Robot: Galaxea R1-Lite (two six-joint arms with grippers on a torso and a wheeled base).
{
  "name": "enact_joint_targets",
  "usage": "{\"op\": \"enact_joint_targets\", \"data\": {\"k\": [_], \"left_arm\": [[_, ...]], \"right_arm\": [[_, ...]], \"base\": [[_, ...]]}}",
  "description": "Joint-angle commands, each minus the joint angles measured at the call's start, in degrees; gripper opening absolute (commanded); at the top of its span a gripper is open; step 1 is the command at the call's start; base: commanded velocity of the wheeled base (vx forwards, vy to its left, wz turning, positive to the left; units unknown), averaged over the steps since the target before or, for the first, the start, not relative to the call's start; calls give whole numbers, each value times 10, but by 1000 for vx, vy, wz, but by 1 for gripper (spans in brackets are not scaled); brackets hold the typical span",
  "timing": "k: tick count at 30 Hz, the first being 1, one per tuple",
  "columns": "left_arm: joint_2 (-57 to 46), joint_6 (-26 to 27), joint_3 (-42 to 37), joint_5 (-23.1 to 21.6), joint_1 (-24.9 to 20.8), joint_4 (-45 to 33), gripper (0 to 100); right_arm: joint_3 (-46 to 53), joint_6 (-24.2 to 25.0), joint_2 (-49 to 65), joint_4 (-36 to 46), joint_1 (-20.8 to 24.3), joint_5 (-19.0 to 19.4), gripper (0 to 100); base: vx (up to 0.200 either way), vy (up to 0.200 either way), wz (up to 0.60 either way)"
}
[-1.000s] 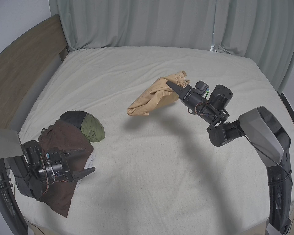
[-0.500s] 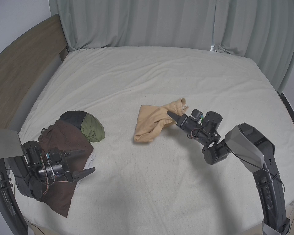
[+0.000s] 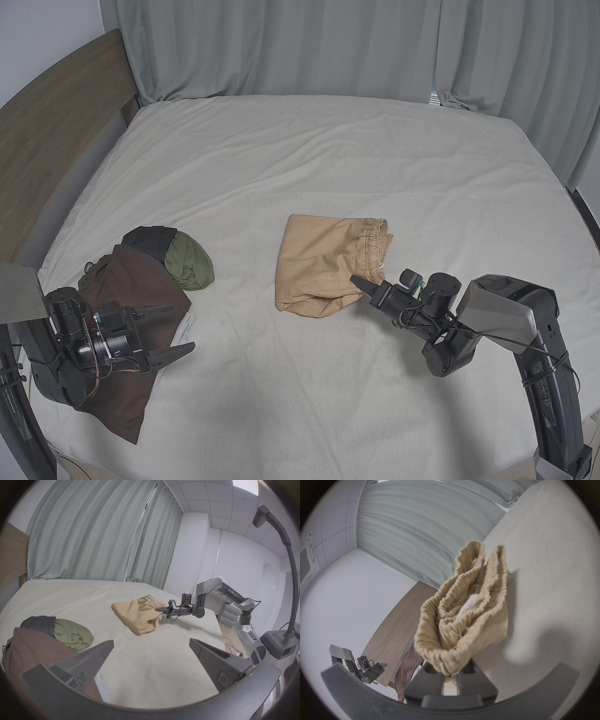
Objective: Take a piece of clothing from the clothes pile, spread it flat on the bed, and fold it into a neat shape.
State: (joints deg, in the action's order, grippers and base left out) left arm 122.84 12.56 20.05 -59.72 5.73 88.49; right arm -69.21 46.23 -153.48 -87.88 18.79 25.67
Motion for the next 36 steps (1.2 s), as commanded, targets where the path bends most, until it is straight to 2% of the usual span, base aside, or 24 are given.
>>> {"op": "enact_joint_targets", "data": {"k": [1,11,12,19,28,33,36], "left_arm": [[-2,0,0,0,1,1,100],[-3,0,0,1,-1,0,100],[-2,0,0,1,-2,0,100],[-3,0,0,0,-2,0,100],[-3,0,2,0,-3,0,100],[-3,0,1,0,-4,1,100],[-3,0,2,0,-5,0,100]], "right_arm": [[26,-6,-5,-3,0,1,0],[22,-11,-12,-4,-1,-15,0],[21,-11,-12,-4,-1,-17,100],[26,-18,-4,-4,-2,-19,100],[216,-44,116,-4,20,-13,100],[256,-58,186,-4,15,17,100],[254,-56,222,-3,13,18,100]], "base": [[0,0,0],[0,0,0],[0,0,0],[0,0,0],[0,0,0],[0,0,0],[0,0,0]]}}
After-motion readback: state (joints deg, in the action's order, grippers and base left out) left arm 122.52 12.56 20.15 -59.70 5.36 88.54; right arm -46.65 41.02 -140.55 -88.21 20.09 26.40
